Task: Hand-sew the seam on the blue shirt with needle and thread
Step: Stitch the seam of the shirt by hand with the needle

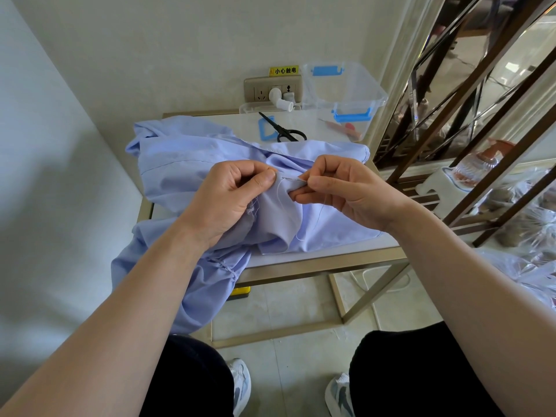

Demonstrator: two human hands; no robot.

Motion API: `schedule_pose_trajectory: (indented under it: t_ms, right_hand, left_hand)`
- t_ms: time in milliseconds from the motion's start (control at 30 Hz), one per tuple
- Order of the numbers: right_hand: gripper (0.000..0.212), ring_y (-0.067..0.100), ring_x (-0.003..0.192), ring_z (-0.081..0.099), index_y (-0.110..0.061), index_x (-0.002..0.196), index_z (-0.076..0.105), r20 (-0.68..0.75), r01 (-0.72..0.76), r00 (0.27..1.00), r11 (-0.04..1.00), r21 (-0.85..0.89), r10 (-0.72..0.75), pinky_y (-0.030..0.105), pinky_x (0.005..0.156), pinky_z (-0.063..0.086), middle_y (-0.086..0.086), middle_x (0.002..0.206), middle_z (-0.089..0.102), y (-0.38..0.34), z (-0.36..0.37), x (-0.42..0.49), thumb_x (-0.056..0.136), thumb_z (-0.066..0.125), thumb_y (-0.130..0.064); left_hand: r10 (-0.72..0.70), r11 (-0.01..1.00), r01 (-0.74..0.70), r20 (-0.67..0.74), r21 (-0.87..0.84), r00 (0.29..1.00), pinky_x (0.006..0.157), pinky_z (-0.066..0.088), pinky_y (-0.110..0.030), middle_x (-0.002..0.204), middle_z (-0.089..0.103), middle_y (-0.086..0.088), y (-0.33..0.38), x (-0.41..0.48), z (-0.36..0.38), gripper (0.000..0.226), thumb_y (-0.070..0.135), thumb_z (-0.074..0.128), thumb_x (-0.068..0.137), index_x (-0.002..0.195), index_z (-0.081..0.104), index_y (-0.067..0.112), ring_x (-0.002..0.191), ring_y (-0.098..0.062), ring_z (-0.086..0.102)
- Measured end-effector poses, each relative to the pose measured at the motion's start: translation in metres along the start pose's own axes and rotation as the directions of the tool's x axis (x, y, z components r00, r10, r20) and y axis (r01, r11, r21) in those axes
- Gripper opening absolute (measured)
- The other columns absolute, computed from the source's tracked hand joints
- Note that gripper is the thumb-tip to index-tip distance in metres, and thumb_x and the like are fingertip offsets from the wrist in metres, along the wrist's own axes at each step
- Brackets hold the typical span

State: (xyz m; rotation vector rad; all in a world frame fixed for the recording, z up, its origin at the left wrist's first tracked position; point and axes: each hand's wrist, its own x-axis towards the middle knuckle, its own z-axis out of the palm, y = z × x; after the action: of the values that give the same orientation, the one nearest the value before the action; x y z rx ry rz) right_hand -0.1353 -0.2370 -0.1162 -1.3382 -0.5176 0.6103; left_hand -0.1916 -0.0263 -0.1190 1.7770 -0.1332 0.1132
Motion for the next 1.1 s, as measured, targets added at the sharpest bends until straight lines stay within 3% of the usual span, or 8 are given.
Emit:
schedule_pose_trajectory:
  t_ms: [267,400,600,833,1100]
  right_hand:
    - [0.003,0.019,0.086,0.072,-0.002,0.09,0.056,-0.018,0.038,0.999,0.999,-0.03,-0.038,0.024,0.082,0.055,0.01,0.088,0.071,0.005,0.001,0.001,0.087,0.056,-0.005]
    - [0.008,0.018,0.081,0.071,-0.003,0.086,0.058,-0.05,0.055,0.997,0.997,-0.045,-0.057,0.024,0.08,0.054,0.008,0.085,0.071,0.007,0.004,0.003,0.083,0.06,-0.01]
    - [0.016,0.013,0.071,0.064,-0.007,0.083,0.063,-0.079,0.051,0.995,0.993,-0.106,-0.059,0.022,0.076,0.052,-0.001,0.075,0.07,0.013,0.012,0.008,0.08,0.069,-0.021]
    - [0.012,0.012,0.071,0.064,-0.009,0.082,0.067,-0.121,0.059,0.99,0.988,-0.144,-0.077,0.022,0.075,0.052,0.0,0.076,0.072,0.01,0.012,0.007,0.081,0.065,-0.02]
    - [0.006,0.02,0.077,0.066,-0.004,0.088,0.064,-0.133,0.047,0.989,0.994,-0.096,-0.06,0.028,0.078,0.055,0.017,0.089,0.067,0.008,0.005,0.005,0.092,0.059,-0.002]
  left_hand:
    - [-0.048,0.995,0.05,0.028,-0.09,0.998,0.088,0.046,-0.032,0.085,0.069,0.0,-0.005,0.001,-0.001,0.015,0.017,0.061,0.095,0.088,0.074,0.018,0.086,-0.011,0.059]
    - [-0.059,0.99,0.061,0.023,-0.124,0.998,0.087,0.046,-0.031,0.082,0.069,0.003,-0.003,0.002,0.0,0.012,0.024,0.065,0.089,0.083,0.075,0.022,0.084,-0.01,0.059]
    - [-0.03,0.998,0.035,0.088,-0.047,0.996,0.083,0.048,-0.025,0.09,0.071,-0.003,-0.004,0.003,0.004,0.015,0.012,0.059,0.096,0.099,0.071,0.005,0.087,-0.009,0.063]
    - [-0.064,0.99,0.078,0.119,-0.118,0.991,0.092,0.047,-0.033,0.097,0.071,-0.01,-0.003,0.004,-0.001,0.016,0.016,0.065,0.09,0.101,0.071,0.007,0.094,-0.015,0.063]
    - [-0.078,0.982,0.083,0.041,-0.169,0.996,0.082,0.044,-0.027,0.081,0.068,0.001,0.0,0.004,-0.001,0.009,0.022,0.068,0.085,0.08,0.076,0.024,0.082,-0.01,0.058]
